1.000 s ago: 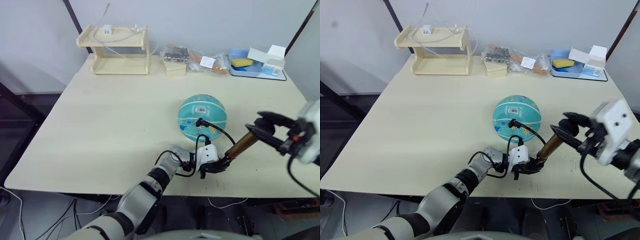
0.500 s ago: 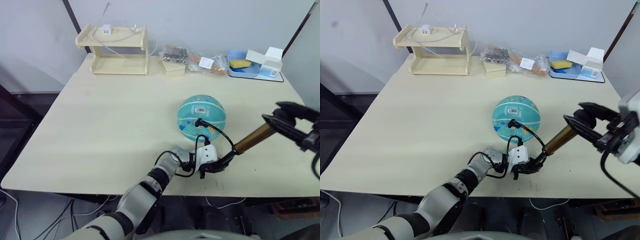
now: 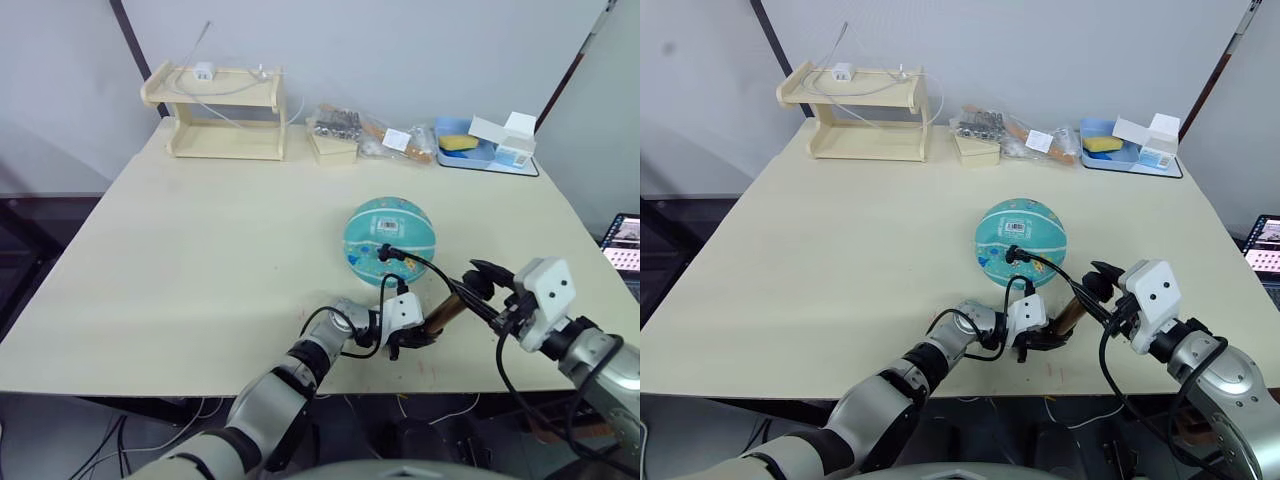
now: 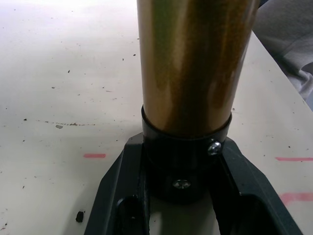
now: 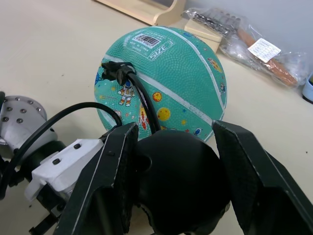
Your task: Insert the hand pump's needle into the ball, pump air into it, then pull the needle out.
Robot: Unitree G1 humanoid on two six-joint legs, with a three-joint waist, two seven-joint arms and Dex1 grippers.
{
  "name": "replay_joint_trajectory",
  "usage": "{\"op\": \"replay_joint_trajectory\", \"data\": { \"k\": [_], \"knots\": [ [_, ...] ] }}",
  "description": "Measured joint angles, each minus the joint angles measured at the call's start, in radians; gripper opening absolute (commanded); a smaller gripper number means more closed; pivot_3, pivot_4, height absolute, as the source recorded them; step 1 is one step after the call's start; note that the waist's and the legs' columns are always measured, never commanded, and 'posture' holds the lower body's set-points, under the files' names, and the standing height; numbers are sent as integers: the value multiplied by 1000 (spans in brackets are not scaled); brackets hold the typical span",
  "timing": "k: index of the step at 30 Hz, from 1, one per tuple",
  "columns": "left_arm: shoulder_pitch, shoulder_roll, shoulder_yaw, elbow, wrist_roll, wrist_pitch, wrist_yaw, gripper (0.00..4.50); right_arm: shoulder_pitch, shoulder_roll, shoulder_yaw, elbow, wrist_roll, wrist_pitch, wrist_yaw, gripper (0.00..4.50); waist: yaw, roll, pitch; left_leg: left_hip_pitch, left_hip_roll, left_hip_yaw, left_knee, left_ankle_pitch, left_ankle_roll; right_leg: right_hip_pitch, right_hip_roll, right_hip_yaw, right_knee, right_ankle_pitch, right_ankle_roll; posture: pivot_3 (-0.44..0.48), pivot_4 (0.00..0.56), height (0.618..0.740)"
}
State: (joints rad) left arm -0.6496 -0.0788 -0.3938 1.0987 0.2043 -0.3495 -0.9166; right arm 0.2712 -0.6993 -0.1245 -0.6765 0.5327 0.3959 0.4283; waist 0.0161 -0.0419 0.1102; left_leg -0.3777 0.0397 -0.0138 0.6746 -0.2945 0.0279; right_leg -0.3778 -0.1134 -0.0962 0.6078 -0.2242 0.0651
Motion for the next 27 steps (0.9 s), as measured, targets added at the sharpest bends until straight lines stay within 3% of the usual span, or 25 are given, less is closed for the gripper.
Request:
{"op": "replay_joint_trajectory", "data": {
  "k": [5,8,10,13,17,19,24,27],
  "knots": [
    [-14,-19,0,-18,-2,0,-17,1087,-4,-78,-152,-76,135,144,10,1919,5,15,15,-4,-4,3,1,0,0,-2,-5,1,-1,0,0,0,150,740],
    [-19,-34,-1,-21,-8,-1,-34,1087,-22,-158,-314,-134,310,265,-6,1919,17,24,23,-8,-13,2,0,0,1,-5,-7,1,-1,5,0,0,150,740],
    [-20,-36,-2,-21,-9,-2,-38,1087,-27,-182,-375,-150,380,299,-18,1919,24,26,25,-11,-13,3,0,-1,2,-7,-7,0,-1,4,1,0,150,740],
    [-24,-38,-3,-21,-9,-6,-39,1087,-44,-291,-565,-160,593,371,-51,1919,26,27,31,-21,-15,3,4,0,2,-15,-8,1,1,5,1,0,150,740],
    [-24,-36,-3,-21,-9,-11,-33,1087,-61,-427,-811,-148,870,458,-116,1919,25,27,37,-22,-15,3,7,0,2,-15,-9,1,1,5,1,0,150,740],
    [-24,-35,-3,-21,-9,-13,-29,1087,-67,-451,-874,-144,944,477,-137,1919,25,25,38,-22,-15,4,8,0,2,-15,-9,1,1,5,1,0,150,740],
    [-20,-34,-7,-18,-8,-14,-19,1087,-56,-427,-856,-155,932,479,-163,1919,24,21,36,-21,-15,5,9,0,2,-14,-8,1,1,5,5,0,150,740],
    [-17,-28,-8,-9,-3,-14,-12,1087,-30,-346,-708,-176,783,420,-161,1919,21,13,26,-19,-13,4,8,0,2,-13,-6,1,1,3,6,0,150,740]
  ]
}}
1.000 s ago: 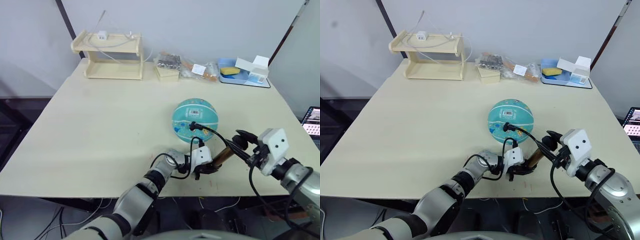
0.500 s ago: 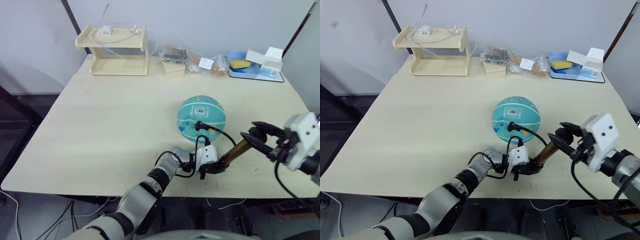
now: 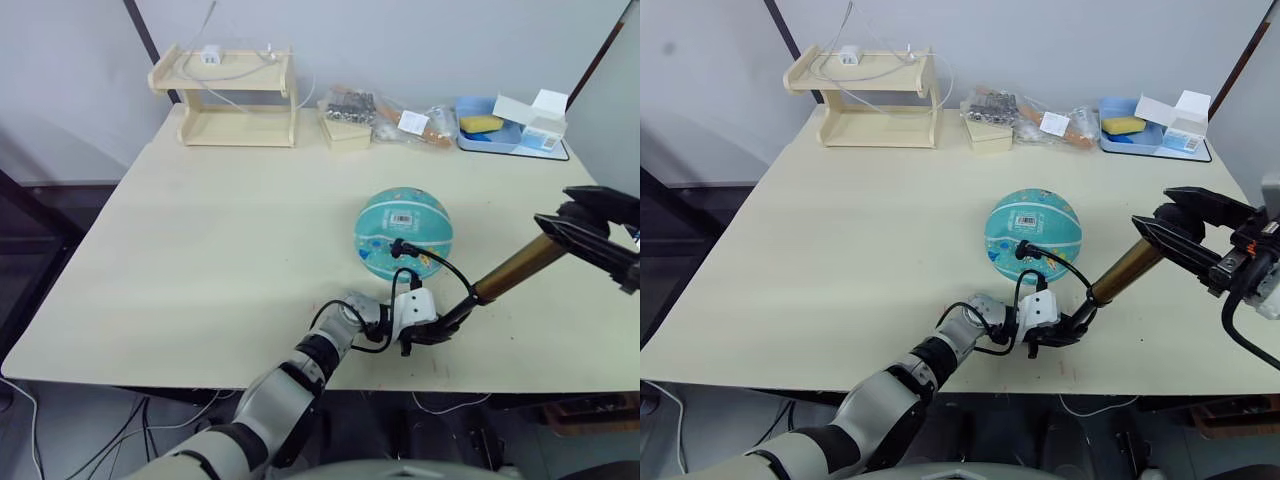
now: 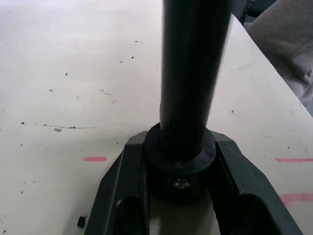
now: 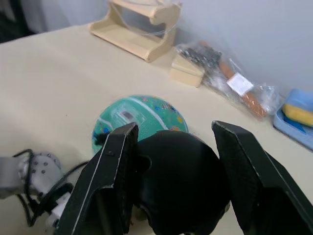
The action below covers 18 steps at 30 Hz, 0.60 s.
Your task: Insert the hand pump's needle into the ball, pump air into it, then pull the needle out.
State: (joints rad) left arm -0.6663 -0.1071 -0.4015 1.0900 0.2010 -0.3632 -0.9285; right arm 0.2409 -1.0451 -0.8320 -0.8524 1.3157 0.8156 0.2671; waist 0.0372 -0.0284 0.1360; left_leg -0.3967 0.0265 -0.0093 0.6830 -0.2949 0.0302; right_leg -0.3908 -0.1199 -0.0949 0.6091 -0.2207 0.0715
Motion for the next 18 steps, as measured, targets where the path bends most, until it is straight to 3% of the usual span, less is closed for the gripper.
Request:
{"op": "replay_joint_trajectory", "data": {
  "k": [2,5,10,14,18],
  "knots": [
    [1,1,0,3,1,0,3,1087,12,20,56,-3,-55,-19,1,1919,-1,-2,-3,2,1,0,0,0,0,1,0,0,0,0,0,0,150,740],
    [4,15,1,22,8,1,24,1087,36,151,402,6,-382,-166,21,1919,-12,-13,-11,16,11,-2,-1,-1,-2,14,3,0,-1,-3,-4,0,150,740],
    [8,26,5,22,7,1,20,1087,36,292,703,123,-695,-336,66,1919,-23,-15,-19,18,13,-3,-2,-4,-6,14,4,-1,-1,-3,-4,0,150,740],
    [13,29,7,21,7,1,17,1087,30,330,740,142,-773,-392,95,1919,-23,-13,-25,19,15,-4,-2,-2,-3,14,7,-1,-1,-3,-4,0,150,740],
    [10,23,9,11,3,1,12,1087,11,304,672,106,-714,-318,101,1919,-22,-7,-20,17,14,-3,-2,-2,-4,13,5,-1,-1,-3,-4,0,150,740]
  ]
}}
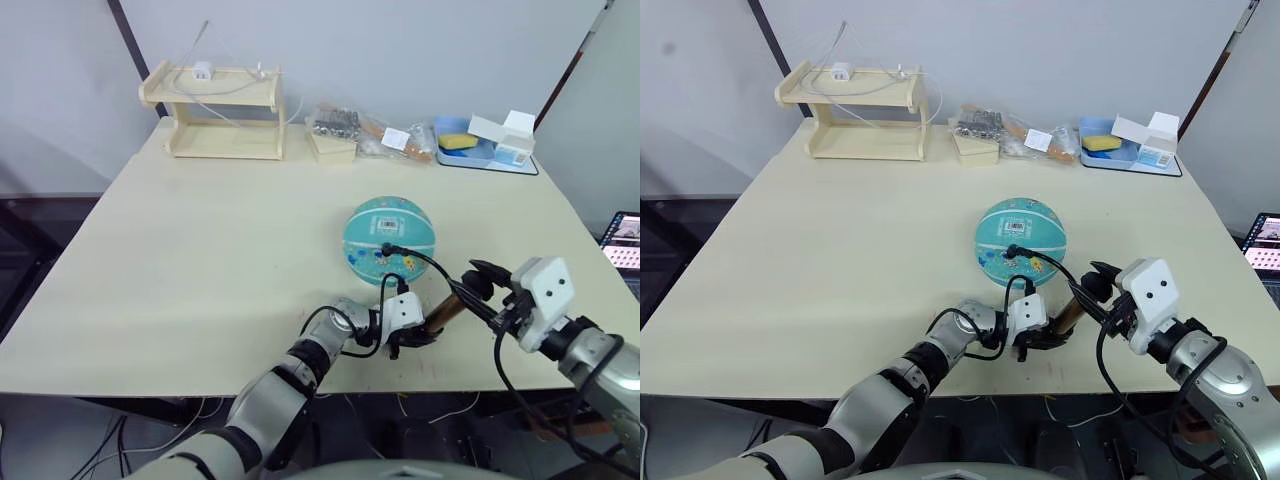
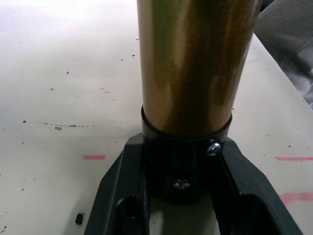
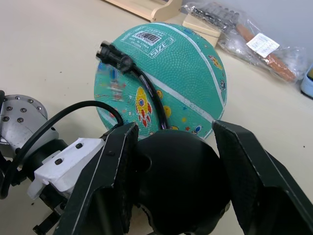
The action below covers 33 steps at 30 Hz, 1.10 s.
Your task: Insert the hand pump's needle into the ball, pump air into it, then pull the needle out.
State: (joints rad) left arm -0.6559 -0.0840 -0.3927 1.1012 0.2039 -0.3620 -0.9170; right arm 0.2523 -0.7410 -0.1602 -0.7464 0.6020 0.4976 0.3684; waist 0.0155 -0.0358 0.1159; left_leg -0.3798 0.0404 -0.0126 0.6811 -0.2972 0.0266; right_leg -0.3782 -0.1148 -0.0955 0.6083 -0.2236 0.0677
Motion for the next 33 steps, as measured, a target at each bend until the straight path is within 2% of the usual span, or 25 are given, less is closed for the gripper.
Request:
{"op": "replay_joint_trajectory", "data": {
  "k": [3,6,8,9,10,12,16,18,21,23,25,27,30,33],
  "knots": [
    [-7,-10,0,-19,-8,0,-14,1087,-19,-53,-110,-41,120,94,-2,1919,2,13,13,-5,-4,3,0,0,0,-3,-4,1,0,0,0,0,150,740],
    [-9,-16,0,-29,-13,0,-38,1087,-51,-171,-303,-77,353,187,-18,1919,5,23,21,-16,-12,2,1,0,2,-12,-5,1,0,5,0,0,150,740],
    [-10,-21,-1,-34,-13,0,-46,1087,-71,-269,-462,-87,542,244,-42,1919,14,24,24,-20,-14,3,1,0,2,-16,-6,2,0,6,-1,0,150,740],
    [-11,-21,-1,-34,-13,0,-46,1087,-73,-277,-477,-88,557,247,-45,1919,14,23,24,-20,-14,3,1,0,2,-16,-6,2,0,6,-1,0,150,740],
    [-14,-24,-3,-36,-13,0,-46,1087,-77,-339,-571,-88,665,289,-59,1919,18,22,27,-21,-14,3,2,0,2,-16,-5,1,0,6,-1,0,150,740],
    [-15,-24,-4,-36,-12,0,-45,1087,-86,-395,-669,-82,765,324,-68,1919,21,22,32,-21,-15,3,2,0,2,-16,-6,2,0,6,-1,0,150,740],
    [-18,-24,-7,-36,-12,-1,-43,1087,-112,-479,-816,-54,935,402,-94,1919,23,19,34,-21,-14,4,3,0,3,-17,-6,2,0,6,-1,0,150,740],
    [-18,-25,-9,-36,-12,-1,-43,1087,-112,-482,-830,-51,957,421,-106,1919,24,19,34,-21,-14,4,3,0,3,-17,-6,2,0,6,-1,0,150,740],
    [-17,-24,-11,-35,-9,-1,-41,1087,-104,-450,-816,-62,913,417,-101,1919,24,18,33,-21,-14,5,3,0,3,-16,-6,2,0,6,0,0,150,740],
    [-16,-22,-11,-31,-7,-1,-37,1087,-89,-402,-757,-75,850,389,-96,1919,23,14,30,-20,-14,5,2,0,3,-15,-5,2,1,5,0,0,150,740],
    [-11,-17,-11,-27,-3,-1,-28,1087,-60,-315,-637,-91,714,327,-84,1919,21,9,24,-17,-13,4,2,0,3,-14,-4,2,1,4,2,0,150,740],
    [-7,-14,-10,-24,-3,0,-23,1087,-33,-264,-548,-98,602,276,-65,1919,19,8,20,-16,-12,3,2,0,3,-14,-3,2,1,3,3,0,150,740],
    [-5,-8,-9,-19,-1,2,-17,1087,-2,-182,-352,-88,398,171,-33,1919,15,-1,10,-12,-8,1,1,0,2,-12,0,2,0,1,1,0,150,740],
    [5,6,-7,-19,-1,4,-13,1087,-2,-106,-129,-50,186,68,-15,1919,4,-3,7,-1,-3,1,0,-1,2,-2,4,2,0,-1,-2,0,150,740]
  ]
}}
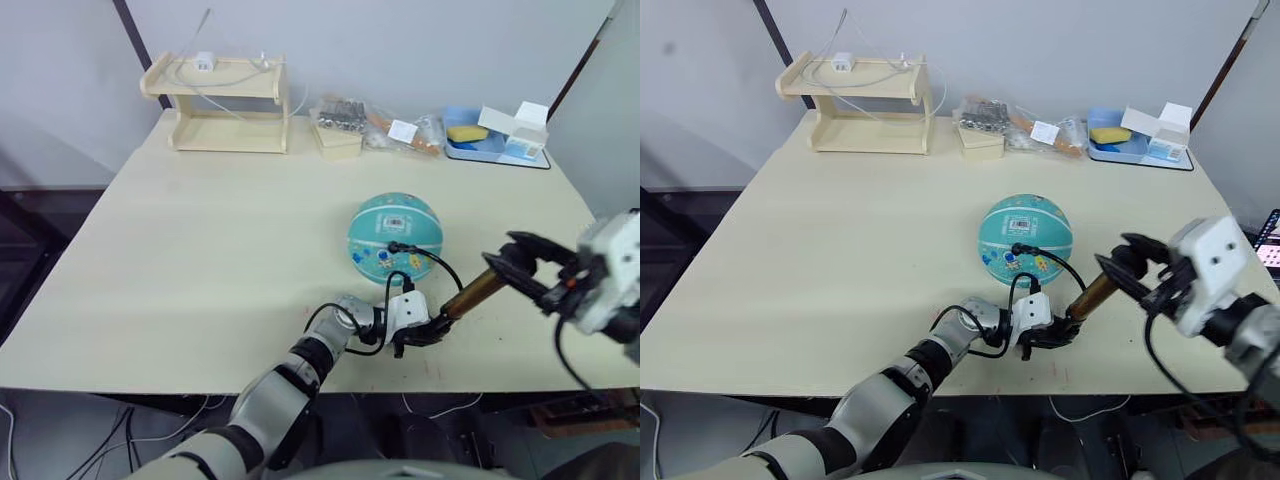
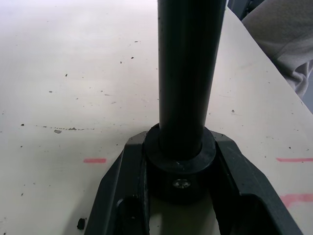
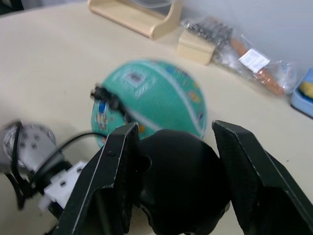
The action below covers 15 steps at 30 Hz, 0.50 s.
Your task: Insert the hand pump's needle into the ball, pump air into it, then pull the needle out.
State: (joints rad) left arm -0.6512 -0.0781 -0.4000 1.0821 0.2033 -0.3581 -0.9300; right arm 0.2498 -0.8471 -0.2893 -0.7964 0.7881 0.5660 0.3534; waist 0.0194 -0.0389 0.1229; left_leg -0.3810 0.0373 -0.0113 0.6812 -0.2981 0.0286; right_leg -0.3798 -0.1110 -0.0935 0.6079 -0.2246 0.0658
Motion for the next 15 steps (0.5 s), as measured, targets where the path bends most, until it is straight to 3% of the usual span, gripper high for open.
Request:
{"op": "replay_joint_trajectory", "data": {
  "k": [3,7,10,15],
  "knots": [
    [5,11,1,0,0,2,0,1087,-5,76,184,69,-186,-83,12,1919,-6,-5,-6,3,4,-2,-1,-1,-2,2,4,0,0,-1,-2,0,150,740],
    [6,11,2,-1,2,3,-2,1087,-6,100,211,68,-252,-119,27,1919,-6,-3,-8,4,4,-1,-1,-2,-3,2,4,0,0,-1,-2,0,150,740],
    [4,8,2,-2,1,3,-5,1087,4,99,179,49,-233,-97,35,1919,-5,-1,-7,3,4,-1,-1,-2,-3,1,4,0,0,-1,-2,0,150,740],
    [-6,-15,1,-9,-2,1,-15,1087,25,6,-50,-25,-30,51,53,1919,-2,14,6,-2,-1,2,1,-2,-2,0,-5,2,-1,2,-5,0,150,740]
  ]
}}
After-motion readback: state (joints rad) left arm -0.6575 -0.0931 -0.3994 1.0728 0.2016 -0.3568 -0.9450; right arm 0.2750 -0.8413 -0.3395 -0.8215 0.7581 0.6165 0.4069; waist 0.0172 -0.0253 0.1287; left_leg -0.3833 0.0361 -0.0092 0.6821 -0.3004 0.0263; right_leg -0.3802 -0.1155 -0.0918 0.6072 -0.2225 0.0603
